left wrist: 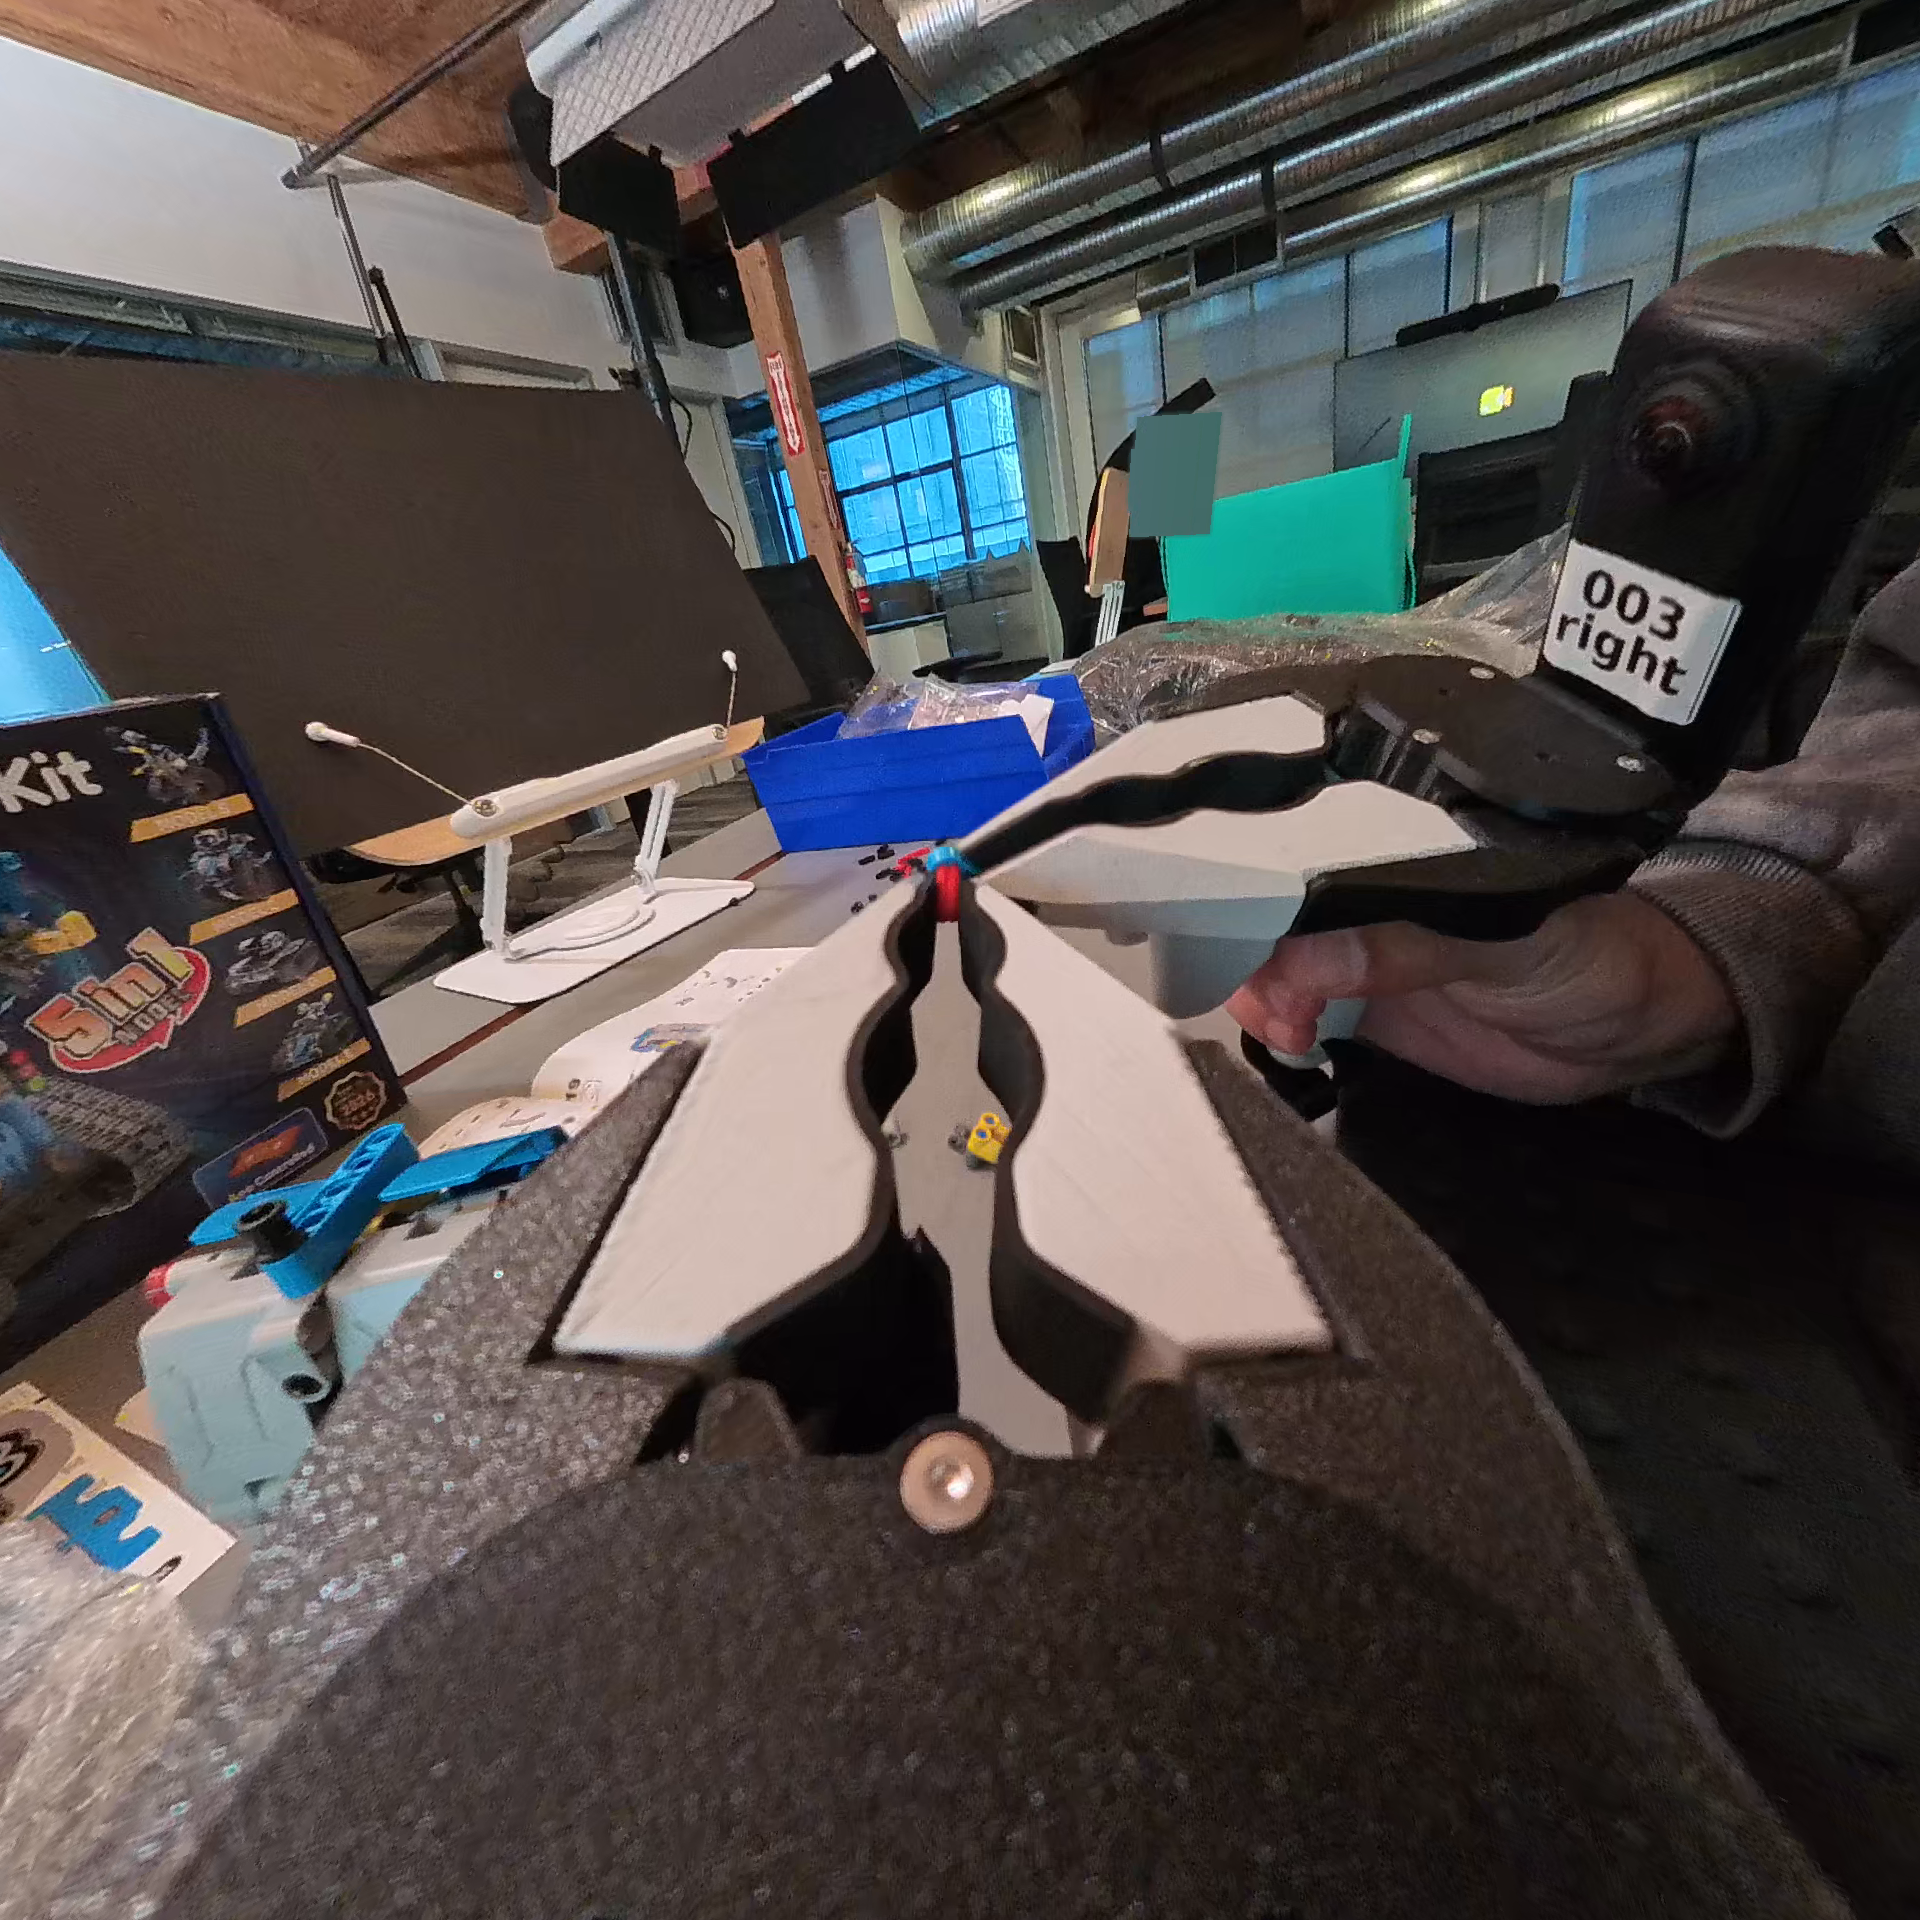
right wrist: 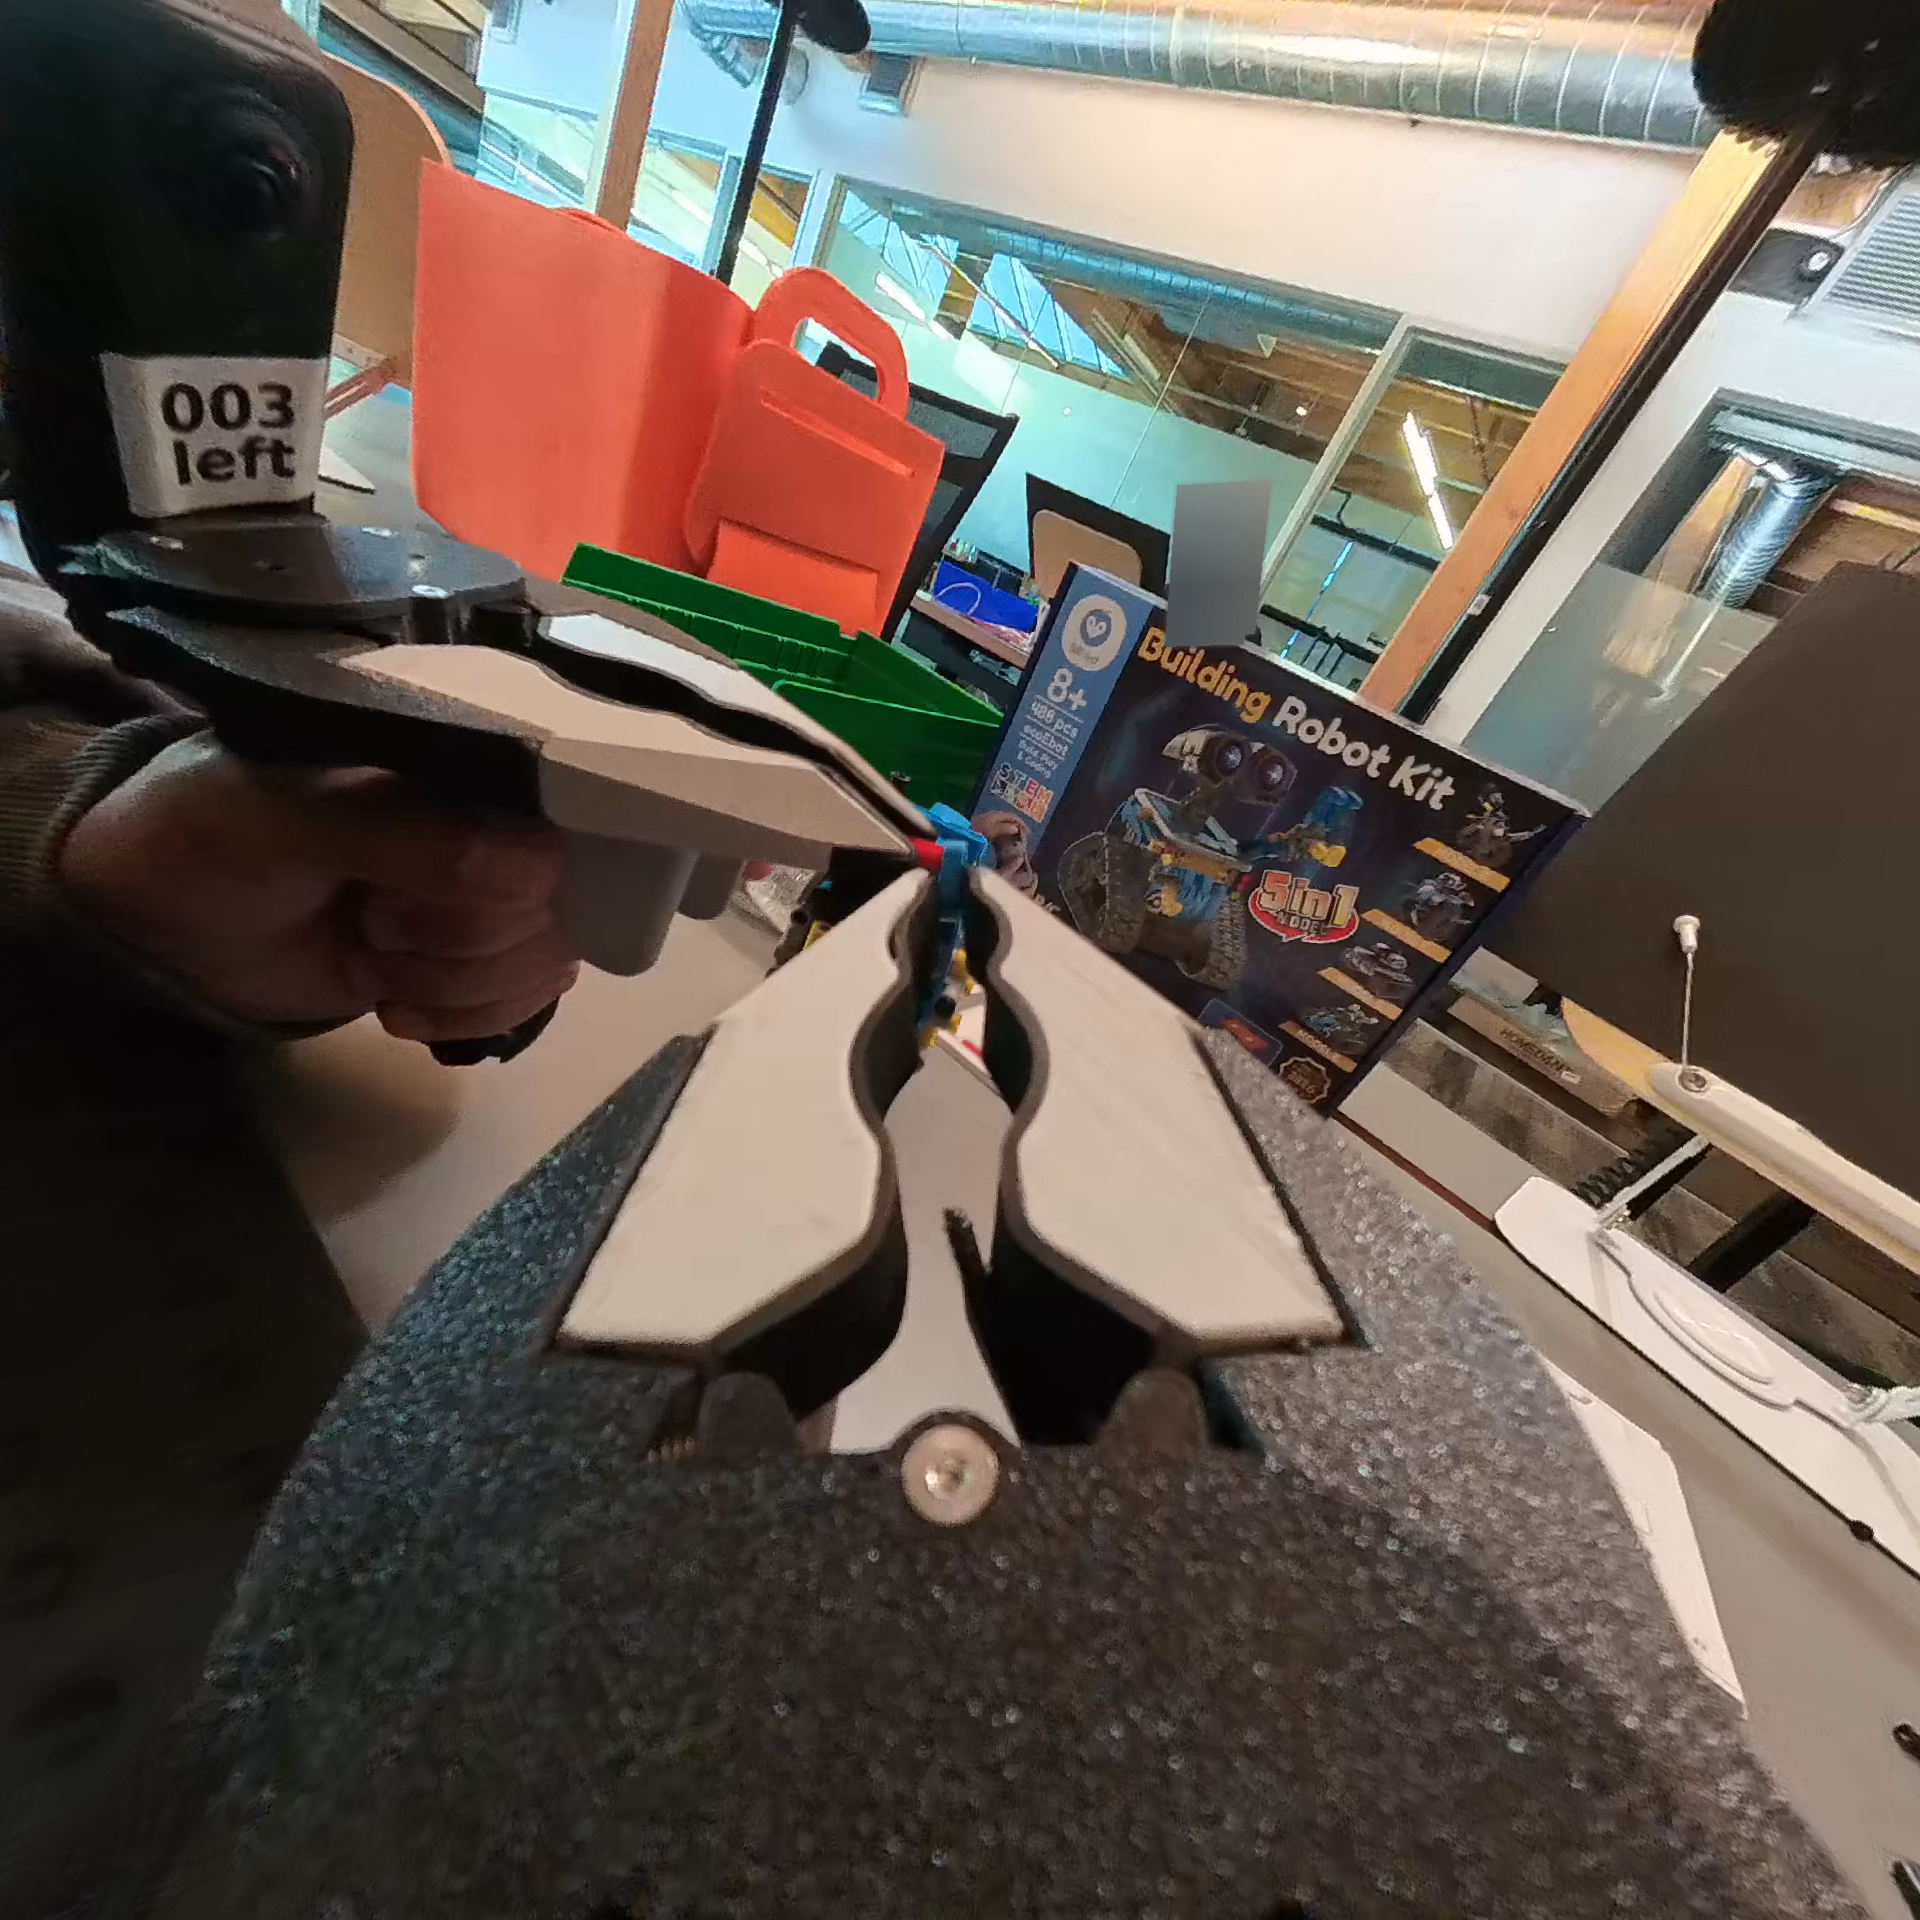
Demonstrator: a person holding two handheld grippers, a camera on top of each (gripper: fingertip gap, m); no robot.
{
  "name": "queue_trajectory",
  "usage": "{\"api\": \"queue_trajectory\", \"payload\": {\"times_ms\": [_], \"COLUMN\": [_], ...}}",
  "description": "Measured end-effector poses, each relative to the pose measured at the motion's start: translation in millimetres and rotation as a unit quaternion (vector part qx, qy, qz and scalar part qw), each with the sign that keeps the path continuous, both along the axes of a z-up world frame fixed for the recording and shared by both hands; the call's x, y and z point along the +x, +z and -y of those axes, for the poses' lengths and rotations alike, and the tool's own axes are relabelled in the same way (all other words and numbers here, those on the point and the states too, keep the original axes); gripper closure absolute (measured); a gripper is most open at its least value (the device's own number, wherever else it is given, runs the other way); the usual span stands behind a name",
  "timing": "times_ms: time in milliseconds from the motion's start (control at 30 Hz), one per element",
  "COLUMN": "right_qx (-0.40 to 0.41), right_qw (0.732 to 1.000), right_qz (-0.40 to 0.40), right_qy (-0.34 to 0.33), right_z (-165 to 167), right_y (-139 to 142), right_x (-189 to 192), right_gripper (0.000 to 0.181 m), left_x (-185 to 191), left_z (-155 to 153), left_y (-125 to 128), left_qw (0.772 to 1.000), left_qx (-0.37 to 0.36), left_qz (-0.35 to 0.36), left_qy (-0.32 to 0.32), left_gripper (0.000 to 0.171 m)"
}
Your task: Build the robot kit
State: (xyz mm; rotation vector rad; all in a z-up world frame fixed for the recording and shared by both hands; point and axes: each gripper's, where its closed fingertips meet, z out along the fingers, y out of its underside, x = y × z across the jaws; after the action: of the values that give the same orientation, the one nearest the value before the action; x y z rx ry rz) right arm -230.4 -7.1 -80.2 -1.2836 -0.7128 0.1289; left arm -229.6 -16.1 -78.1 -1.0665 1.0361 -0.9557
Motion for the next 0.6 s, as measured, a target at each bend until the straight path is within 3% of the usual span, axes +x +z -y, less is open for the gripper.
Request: {"api": "queue_trajectory", "payload": {"times_ms": [233,367,600], "right_qx": [0.062,0.067,0.069], "right_qw": [0.994,0.994,0.997], "right_qz": [0.072,0.052,0.027], "right_qy": [-0.062,-0.063,-0.039], "right_z": [-1,-1,4], "right_y": [4,13,19], "right_x": [-1,-5,-8], "right_gripper": [0.178,0.178,0.178], "left_x": [-1,-5,-8], "left_z": [-2,-3,0], "left_y": [3,12,18], "left_qw": [0.998,0.989,0.981], "left_qx": [-0.052,-0.116,-0.144], "left_qz": [0.021,0.066,0.096], "left_qy": [-0.021,-0.061,-0.088], "left_gripper": [0.169,0.169,0.168]}}
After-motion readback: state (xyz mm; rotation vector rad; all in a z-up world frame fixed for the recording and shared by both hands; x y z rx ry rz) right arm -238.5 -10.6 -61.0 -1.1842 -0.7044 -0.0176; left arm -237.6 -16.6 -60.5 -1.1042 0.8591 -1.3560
